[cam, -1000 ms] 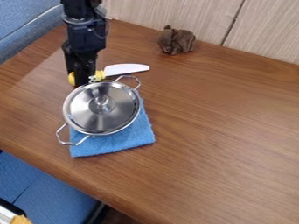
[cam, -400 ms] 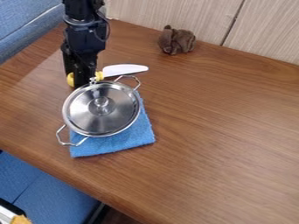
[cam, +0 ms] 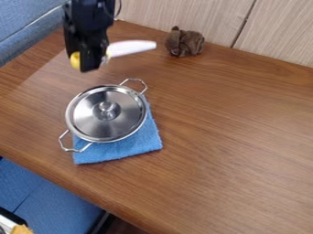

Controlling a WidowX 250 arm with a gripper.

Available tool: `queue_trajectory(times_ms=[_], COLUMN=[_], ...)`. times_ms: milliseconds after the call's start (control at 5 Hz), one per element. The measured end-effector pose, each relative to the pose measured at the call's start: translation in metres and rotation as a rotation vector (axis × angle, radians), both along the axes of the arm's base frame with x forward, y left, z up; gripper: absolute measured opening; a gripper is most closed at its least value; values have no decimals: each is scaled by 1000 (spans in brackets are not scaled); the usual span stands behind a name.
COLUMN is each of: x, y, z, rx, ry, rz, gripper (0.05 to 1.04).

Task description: Move the yellow knef to rigth of the blue cloth

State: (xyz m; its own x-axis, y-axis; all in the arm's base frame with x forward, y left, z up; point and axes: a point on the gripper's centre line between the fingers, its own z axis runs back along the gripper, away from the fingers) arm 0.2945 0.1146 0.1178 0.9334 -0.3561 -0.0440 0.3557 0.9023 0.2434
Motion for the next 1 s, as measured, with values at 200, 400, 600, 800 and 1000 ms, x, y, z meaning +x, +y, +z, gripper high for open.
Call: queue_trajectory(times_ms=[200,400,600,800,1000], x=[7,9,-1,-18,-34], y=[-20,-63,-105,-127,-153], z=[10,24,31,20,7], rx=[-10,-46,-41,-98,-138], ry=[-38,-75,-109,-107,-90], rz=[7,22,75,102,83], gripper=[526,526,526,526,526])
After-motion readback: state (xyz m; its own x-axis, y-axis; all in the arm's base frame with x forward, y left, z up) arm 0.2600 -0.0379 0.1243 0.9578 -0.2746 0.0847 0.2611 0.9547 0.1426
